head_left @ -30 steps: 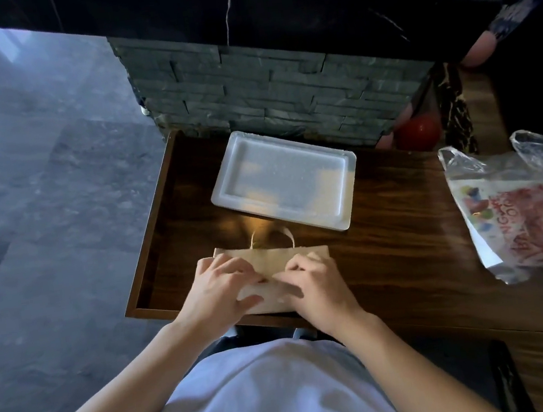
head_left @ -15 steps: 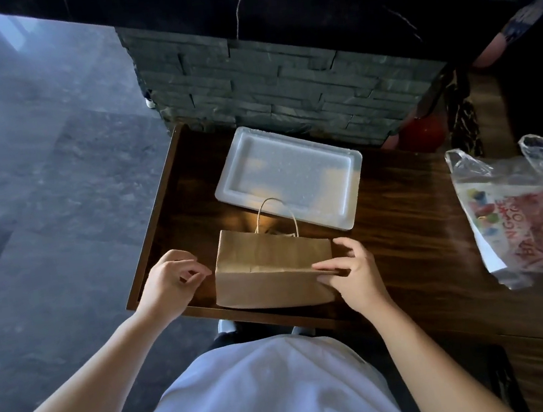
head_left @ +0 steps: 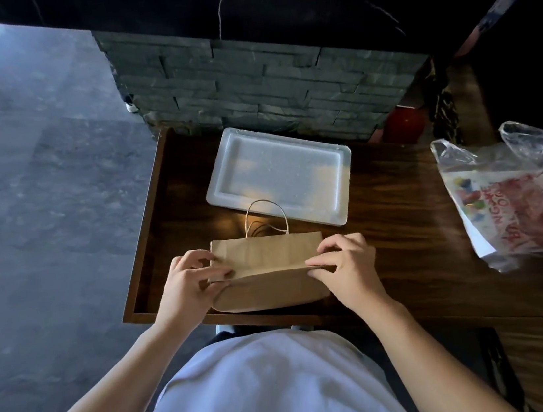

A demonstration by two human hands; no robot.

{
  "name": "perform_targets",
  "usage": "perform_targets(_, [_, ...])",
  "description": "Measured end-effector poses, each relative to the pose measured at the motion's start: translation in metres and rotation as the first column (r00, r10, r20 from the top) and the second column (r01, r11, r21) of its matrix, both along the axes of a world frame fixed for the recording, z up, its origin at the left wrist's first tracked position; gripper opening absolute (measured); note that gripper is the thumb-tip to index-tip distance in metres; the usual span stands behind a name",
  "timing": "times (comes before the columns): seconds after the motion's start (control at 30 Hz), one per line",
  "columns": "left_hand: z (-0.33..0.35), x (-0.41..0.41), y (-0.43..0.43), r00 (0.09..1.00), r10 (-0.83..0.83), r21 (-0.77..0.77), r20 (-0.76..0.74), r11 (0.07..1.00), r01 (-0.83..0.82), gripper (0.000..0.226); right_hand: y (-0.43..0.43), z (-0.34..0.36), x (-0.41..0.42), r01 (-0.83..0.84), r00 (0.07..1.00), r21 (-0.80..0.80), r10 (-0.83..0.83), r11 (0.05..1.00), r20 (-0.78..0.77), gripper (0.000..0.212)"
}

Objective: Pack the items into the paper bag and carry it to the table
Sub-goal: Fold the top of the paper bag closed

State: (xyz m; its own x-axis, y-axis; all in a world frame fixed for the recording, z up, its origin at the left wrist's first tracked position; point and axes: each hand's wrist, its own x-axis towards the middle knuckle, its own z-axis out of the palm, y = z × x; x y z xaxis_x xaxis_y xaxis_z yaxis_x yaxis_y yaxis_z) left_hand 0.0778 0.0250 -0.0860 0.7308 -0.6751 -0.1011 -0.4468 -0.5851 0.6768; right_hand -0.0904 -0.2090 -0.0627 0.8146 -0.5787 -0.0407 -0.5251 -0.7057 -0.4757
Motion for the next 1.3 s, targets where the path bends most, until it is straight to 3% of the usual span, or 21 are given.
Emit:
perform_targets(0.07, [0.001,0.005,-0.001,0.999,-0.034,0.007,0.017,0.999,0.034,0.019,0.01,0.002,0.005,-0.052,0.999,-0.046,0.053,0.998,0.013,0.018])
perform_targets(0.23, [0.013,0.008,-0.011,0.951,-0.202,0.04,0.232,0.979,0.198,0.017,0.048,0.002,0.037,-0.154,0.988,-0.093,0.156,0.984,0.016,0.02])
perform_targets(0.37, [0.015,0.005,-0.026,0.918,-0.318,0.036,0.236,0.947,0.319,0.017,0.056,0.001,0.051,-0.194,0.98,-0.059,0.196,0.979,0.036,0.017])
perform_targets(0.43, [0.011,0.01,-0.02,0.954,-0.243,0.025,0.176,0.97,0.242,0.015,0.041,-0.003,0.041,-0.161,0.986,0.005,0.161,0.987,0.05,0.016])
perform_targets(0.53, [-0.001,0.019,-0.001,0.989,-0.104,-0.005,0.101,0.994,0.105,0.015,0.012,-0.013,0.012,0.034,0.999,0.079,-0.033,0.996,-0.011,0.018])
perform_targets(0.63, [-0.009,0.026,0.001,0.984,0.052,0.01,-0.171,0.999,-0.051,0.016,0.002,-0.019,-0.007,0.223,0.975,0.277,-0.212,0.935,-0.069,0.02])
perform_targets(0.73, [-0.018,0.031,0.001,0.882,0.062,-0.003,-0.467,0.997,-0.072,0.031,0.002,-0.023,-0.011,0.311,0.948,0.508,-0.302,0.803,-0.103,0.023])
perform_targets(0.87, [-0.023,0.03,0.006,0.802,0.007,-0.094,-0.597,0.992,-0.078,0.036,0.004,-0.025,-0.011,0.314,0.936,0.714,-0.329,0.626,-0.124,0.029])
perform_targets(1.0, [-0.027,0.024,0.001,0.736,0.082,-0.07,-0.672,0.982,-0.173,0.023,0.0,-0.035,-0.005,0.202,0.958,0.794,-0.285,0.574,-0.038,0.027])
perform_targets(1.1, [-0.026,0.016,-0.005,0.623,0.125,-0.121,-0.772,0.934,-0.336,0.014,-0.008,-0.037,-0.004,0.147,0.975,0.807,-0.219,0.572,-0.022,0.019])
perform_targets(1.3, [-0.022,-0.025,-0.016,0.376,0.189,-0.096,-0.907,0.778,-0.621,0.007,-0.025,-0.051,-0.003,0.126,0.967,0.891,-0.254,0.436,-0.012,0.006])
